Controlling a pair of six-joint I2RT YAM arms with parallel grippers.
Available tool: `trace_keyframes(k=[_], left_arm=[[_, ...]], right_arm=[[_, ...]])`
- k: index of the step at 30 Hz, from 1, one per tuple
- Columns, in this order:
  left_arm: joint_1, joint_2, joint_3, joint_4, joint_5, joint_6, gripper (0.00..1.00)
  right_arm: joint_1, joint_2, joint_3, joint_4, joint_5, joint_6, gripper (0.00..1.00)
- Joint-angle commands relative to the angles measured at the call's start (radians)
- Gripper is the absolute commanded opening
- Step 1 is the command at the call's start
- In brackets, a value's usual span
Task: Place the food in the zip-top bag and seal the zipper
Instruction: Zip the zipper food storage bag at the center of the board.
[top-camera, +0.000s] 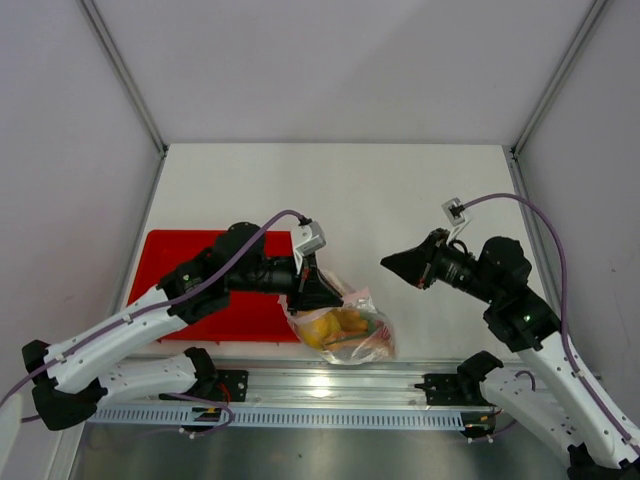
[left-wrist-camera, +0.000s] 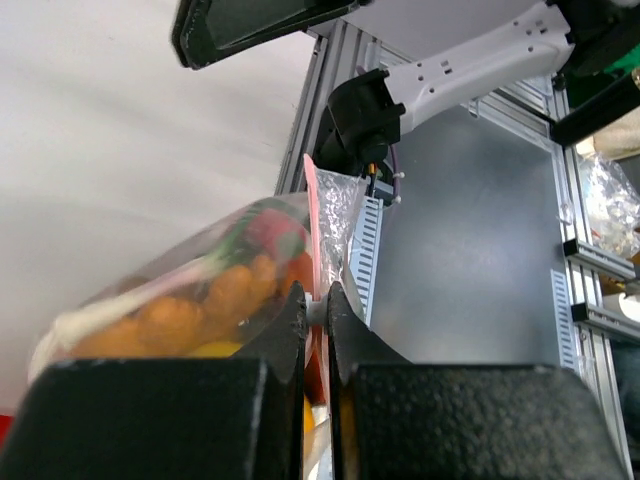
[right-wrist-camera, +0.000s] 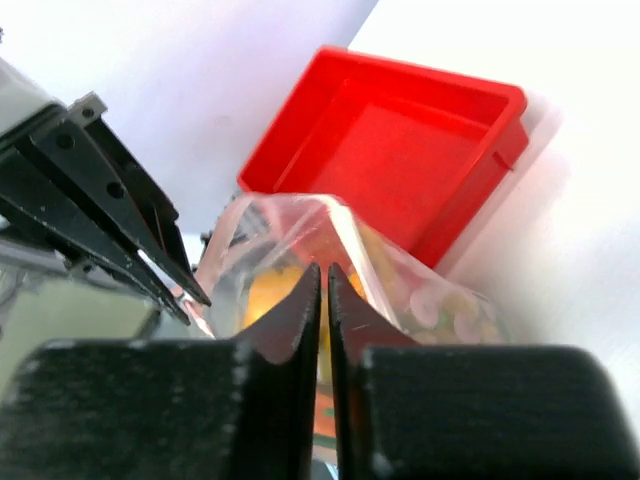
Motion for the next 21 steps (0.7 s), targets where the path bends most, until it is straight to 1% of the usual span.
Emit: trace_keyframes(k=[1, 2, 3, 5, 6, 8, 9, 12, 14, 18, 21], left_arm=[[-0.004, 0.006, 0.067, -0.050, 0.030, 0.052, 0.01], [-0.004, 0.012, 0.075, -0.050, 0.042, 0.054, 0.01], [-0.004, 0.030, 0.099, -0.049, 0.052, 0.058, 0.01], [-0.004, 0.052, 0.125, -0.057, 0.071, 0.063, 0.01], [-0.004, 0.063, 0.136, -0.058, 0.073, 0.064, 0.01], [-0.004, 0.089, 0.153, -0.061, 0.087, 0.066, 0.01], [-0.004, 0.101, 0.161, -0.058, 0.090, 0.063, 0.01], [-0.004, 0.112, 0.166, -0.037, 0.107, 0.055, 0.01], [-0.004, 0.121, 0.169, -0.032, 0.114, 0.052, 0.00], [-0.004, 0.127, 0.178, -0.012, 0.134, 0.050, 0.01], [-0.004, 0.127, 0.178, -0.009, 0.147, 0.054, 0.01]], right_arm=[[-0.013, 0.045, 0.112, -0.076, -0.119, -0.181, 0.16], [-0.014, 0.048, 0.139, -0.076, -0.146, -0.223, 0.24], [-0.019, 0.051, 0.156, -0.076, -0.238, -0.240, 0.37], [-0.023, 0.077, 0.193, -0.085, -0.321, -0.268, 0.45], [-0.023, 0.093, 0.228, -0.094, -0.391, -0.299, 0.51], [-0.023, 0.132, 0.265, -0.160, -0.455, -0.339, 0.51], [-0.022, 0.146, 0.288, -0.197, -0.517, -0.366, 0.51], [-0.022, 0.183, 0.303, -0.225, -0.623, -0.385, 0.47], [-0.014, 0.189, 0.306, -0.237, -0.637, -0.386, 0.47], [-0.014, 0.202, 0.325, -0.315, -0.605, -0.440, 0.47], [-0.013, 0.220, 0.330, -0.329, -0.604, -0.463, 0.48]])
